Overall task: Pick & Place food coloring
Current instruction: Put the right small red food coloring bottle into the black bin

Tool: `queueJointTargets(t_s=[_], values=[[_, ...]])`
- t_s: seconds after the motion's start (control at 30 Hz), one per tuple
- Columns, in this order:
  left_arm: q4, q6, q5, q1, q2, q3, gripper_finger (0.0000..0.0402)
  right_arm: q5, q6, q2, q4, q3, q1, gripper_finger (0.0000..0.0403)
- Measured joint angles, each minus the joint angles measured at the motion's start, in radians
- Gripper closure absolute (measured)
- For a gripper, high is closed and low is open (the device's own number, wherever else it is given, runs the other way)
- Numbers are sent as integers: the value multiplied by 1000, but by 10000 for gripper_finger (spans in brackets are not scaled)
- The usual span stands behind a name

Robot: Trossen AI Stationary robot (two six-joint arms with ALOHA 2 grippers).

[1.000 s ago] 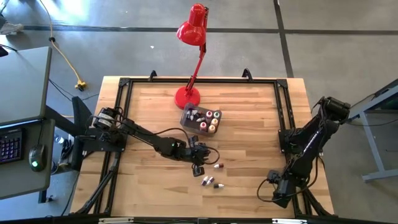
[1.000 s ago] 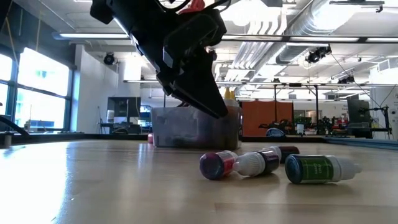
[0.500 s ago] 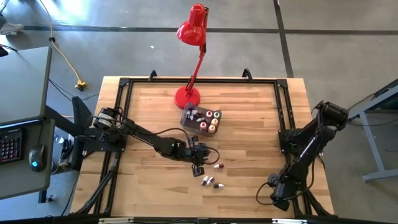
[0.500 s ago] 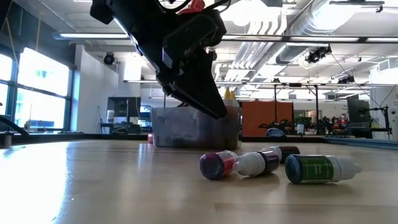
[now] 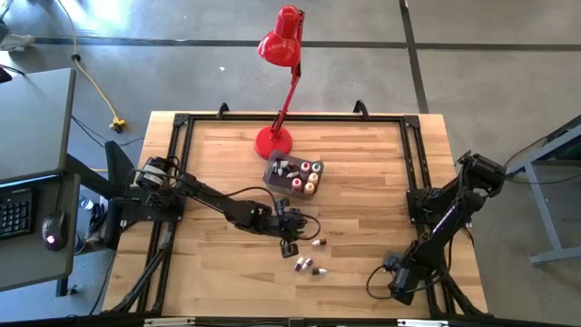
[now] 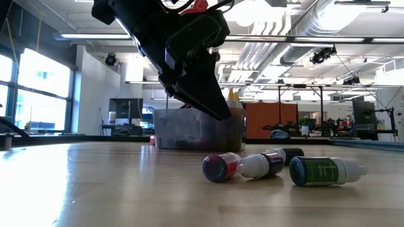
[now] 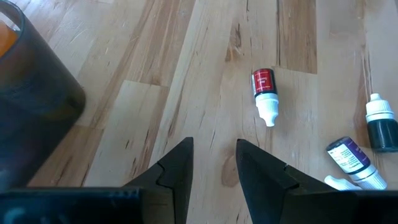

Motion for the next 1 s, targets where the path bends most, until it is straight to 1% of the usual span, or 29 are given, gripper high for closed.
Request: queueJointTargets(t_s=[0.07, 0.2, 0.33, 0.4, 0.47, 0.57, 0.63, 0.7, 0.83, 0.93, 1.0], values=[[0, 0, -4, 0, 0, 0, 282, 49, -57, -1, 10, 0, -28, 402], [-1, 0, -7, 0, 0, 0, 282, 112, -206, -2, 12, 2, -101, 401], [0, 0, -6, 0, 0, 0, 282, 134, -377, -14, -15, 7, -170, 402], [0, 0, -6, 0, 0, 0, 282, 159, -421, -27, -70, 28, -194, 402], [-1, 0, -6, 0, 0, 0, 282, 134, -437, -46, -140, 70, -214, 401], [-1, 0, -6, 0, 0, 0, 282, 36, -420, -59, -262, 147, -221, 402], [-1, 0, -6, 0, 0, 0, 282, -1, -391, -59, -304, 185, -207, 402], [-1, 0, -6, 0, 0, 0, 282, -38, -337, -59, -279, 195, -188, 402], [-9, 0, -6, 0, 0, 0, 282, -108, -197, -59, -229, 157, -147, 402], [-16, 0, -6, 0, 0, 0, 282, -151, -152, -58, -215, 133, -125, 402], [-24, 0, -6, 0, 0, 0, 282, -188, -133, -58, -167, 117, -118, 402]])
